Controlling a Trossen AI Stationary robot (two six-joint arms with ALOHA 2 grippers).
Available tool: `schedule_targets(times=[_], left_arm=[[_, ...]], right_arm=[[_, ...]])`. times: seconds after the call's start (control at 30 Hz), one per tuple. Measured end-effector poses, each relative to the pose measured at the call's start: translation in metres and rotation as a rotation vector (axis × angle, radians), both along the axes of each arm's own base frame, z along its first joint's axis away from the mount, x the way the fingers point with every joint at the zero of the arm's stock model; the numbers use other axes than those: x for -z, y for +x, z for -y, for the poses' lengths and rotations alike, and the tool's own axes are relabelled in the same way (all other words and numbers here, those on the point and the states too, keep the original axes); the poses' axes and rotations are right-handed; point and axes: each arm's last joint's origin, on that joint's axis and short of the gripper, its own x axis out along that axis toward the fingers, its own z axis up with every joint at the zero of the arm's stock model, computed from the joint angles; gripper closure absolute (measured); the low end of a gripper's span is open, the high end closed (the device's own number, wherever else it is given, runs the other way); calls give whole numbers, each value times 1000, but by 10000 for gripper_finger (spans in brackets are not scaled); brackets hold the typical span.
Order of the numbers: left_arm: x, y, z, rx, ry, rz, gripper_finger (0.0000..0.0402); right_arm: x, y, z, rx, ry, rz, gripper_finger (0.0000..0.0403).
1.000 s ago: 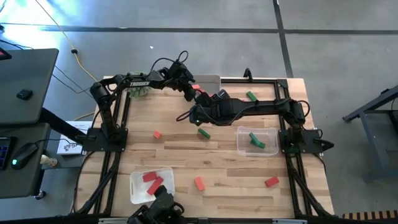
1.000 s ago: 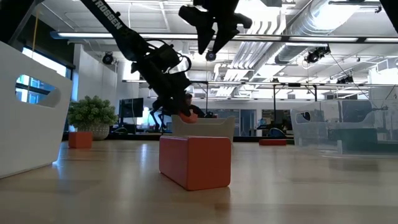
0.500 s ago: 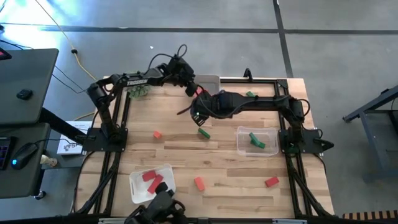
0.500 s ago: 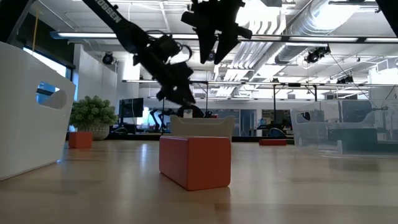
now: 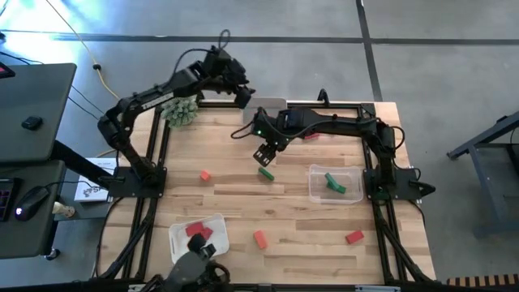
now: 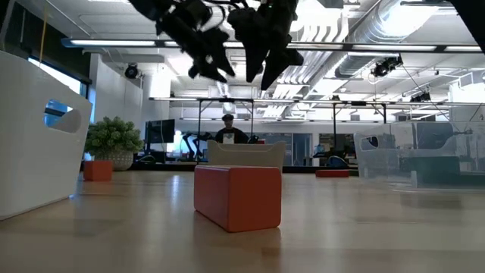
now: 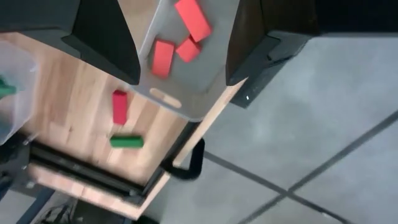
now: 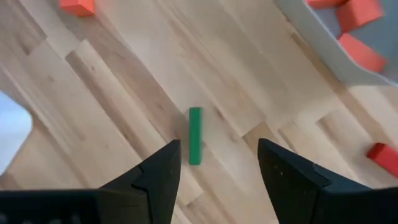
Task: Sort & place blocks by color
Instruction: Put the green wooden block into the transparent bin
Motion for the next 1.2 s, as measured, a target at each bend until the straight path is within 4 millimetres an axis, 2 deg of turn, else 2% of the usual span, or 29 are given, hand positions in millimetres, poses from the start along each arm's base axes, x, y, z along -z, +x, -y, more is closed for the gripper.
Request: schedule_targets(times=[0.17,0.3,0.53,0.8,1.03,1.2], left_arm=[[-35,-16,16,-2,44,42,176],[-60,-34,37,-11,57,77,176],[-83,-65,77,-15,-12,59,176],[-83,-85,103,-86,-98,-66,176],[-73,-88,110,-157,-132,-175,176],[-58,-87,111,-171,-168,-238,176]], right_arm=[[0,-1,9,6,54,10,201],[2,0,14,-12,46,13,201],[24,12,10,-71,118,-29,201],[54,26,0,-169,112,-107,201],[82,36,-6,-207,125,-173,201],[104,42,-9,-237,157,-224,201]])
